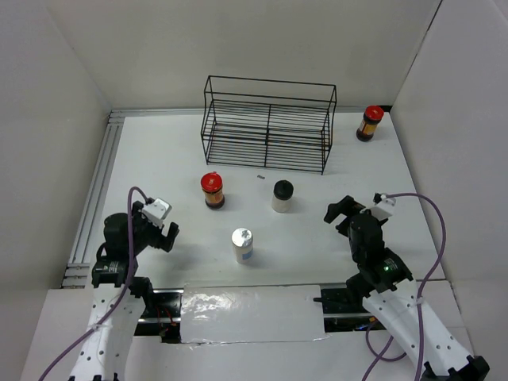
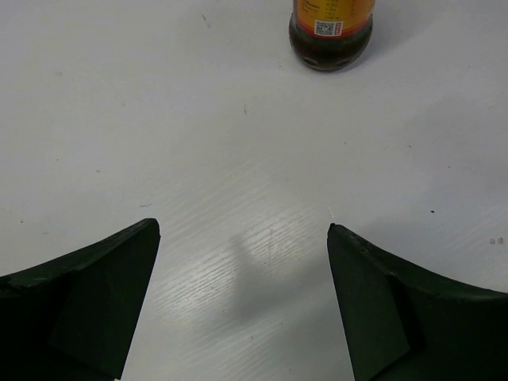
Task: Organize the condiment bottles
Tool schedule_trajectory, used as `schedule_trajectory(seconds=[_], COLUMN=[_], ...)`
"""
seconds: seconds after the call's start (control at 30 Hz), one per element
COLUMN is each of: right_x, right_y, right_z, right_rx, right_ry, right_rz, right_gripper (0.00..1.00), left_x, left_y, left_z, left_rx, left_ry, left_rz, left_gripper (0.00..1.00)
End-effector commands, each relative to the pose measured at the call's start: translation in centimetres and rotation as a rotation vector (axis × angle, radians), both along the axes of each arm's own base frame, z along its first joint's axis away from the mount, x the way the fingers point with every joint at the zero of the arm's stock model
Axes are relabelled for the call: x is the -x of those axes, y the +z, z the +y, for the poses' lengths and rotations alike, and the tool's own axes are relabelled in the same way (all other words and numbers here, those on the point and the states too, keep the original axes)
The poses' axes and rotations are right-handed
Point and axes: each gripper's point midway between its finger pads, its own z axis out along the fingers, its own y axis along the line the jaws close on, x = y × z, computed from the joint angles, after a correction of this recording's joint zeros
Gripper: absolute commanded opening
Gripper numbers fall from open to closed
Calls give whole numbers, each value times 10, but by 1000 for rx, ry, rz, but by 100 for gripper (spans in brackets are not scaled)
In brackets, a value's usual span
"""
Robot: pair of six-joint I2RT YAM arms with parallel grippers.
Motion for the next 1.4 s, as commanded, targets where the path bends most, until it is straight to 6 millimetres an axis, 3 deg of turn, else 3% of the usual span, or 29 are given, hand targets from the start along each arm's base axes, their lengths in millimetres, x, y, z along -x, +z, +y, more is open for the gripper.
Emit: schedule_trajectory(seconds=[0.0,0.13,0.17,0.2,0.23,0.27,0.3,0.33,0.37,0.4,0.43,0.47,0.5,0.53,0.57,0.6,0.63,0.7,0.8,0.83,0.9,0.93,1.0,1.03,1.07,1.1,1.13,1.2,1.37], right_x=[-1,-8,-13,-20,-32,-38,-46,-52,-72,-80,-92,-106,-132,-145,-158,-180,-189,-222,-248,-262,-281,-294,-310,-323,-329,-337,-347,-357,-387], right_y=[13,41,66,75,123,113,124,165,162,168,208,218,206,231,236,241,239,231,224,204,196,172,171,145,138,144,122,118,79], right_z=[-9,-17,-19,-18,-18,-15,-18,-24,-24,-37,-40,-44,-46,-65,-73,-81,-107,-118,-142,-147,-156,-163,-166,-171,-175,-179,-183,-191,-197], right_rx=[-16,28,51,91,240,262,329,387,459,535,537,546,554,490,460,429,396,353,372,372,380,374,369,362,360,365,362,376,377], right_ry=[-73,-108,-109,-105,-50,-43,-42,-71,-88,-111,-119,-107,-87,-90,-79,-60,-95,-81,-135,-134,-120,-122,-104,-98,-96,-106,-108,-134,-134], right_rz=[-25,-65,-114,-113,-174,-133,-124,-161,-85,-24,-64,-47,28,9,10,15,26,27,27,60,53,98,89,134,145,128,164,156,162], right_gripper=[100,100,100,100,100,96,77,51,1,0,0,0,9,62,90,100,100,100,100,100,100,100,100,100,100,100,100,100,100], left_x=[-6,-10,-10,-12,-20,-20,-23,-23,-22,-21,-21,-19,-21,-19,-21,-22,-23,-30,-38,-41,-46,-49,-53,-55,-57,-59,-63,-65,-77], left_y=[8,3,8,13,34,33,51,58,58,78,84,88,95,99,101,104,107,109,110,109,107,108,107,104,102,99,96,93,84], left_z=[6,4,3,4,1,2,-7,-12,-18,-29,-33,-38,-42,-49,-51,-53,-54,-55,-54,-54,-52,-52,-51,-51,-50,-48,-47,-44,-37], left_rx=[4,-74,-91,-117,-128,-128,-118,-111,-99,-64,-42,-10,12,39,57,65,73,91,96,96,97,98,95,99,99,104,112,127,172], left_ry=[51,-35,-52,-71,-95,-94,-146,-185,-225,-282,-301,-317,-335,-369,-377,-385,-392,-382,-373,-371,-356,-360,-360,-356,-345,-334,-324,-316,-294], left_rz=[-37,-64,-72,-89,-133,-130,-155,-158,-129,-157,-153,-136,-135,-132,-128,-134,-141,-146,-166,-172,-178,-188,-198,-191,-188,-179,-169,-154,-80], left_gripper=[99,99,99,99,99,99,94,89,80,75,70,64,63,64,68,72,77,85,88,89,90,90,90,90,90,90,90,90,90])
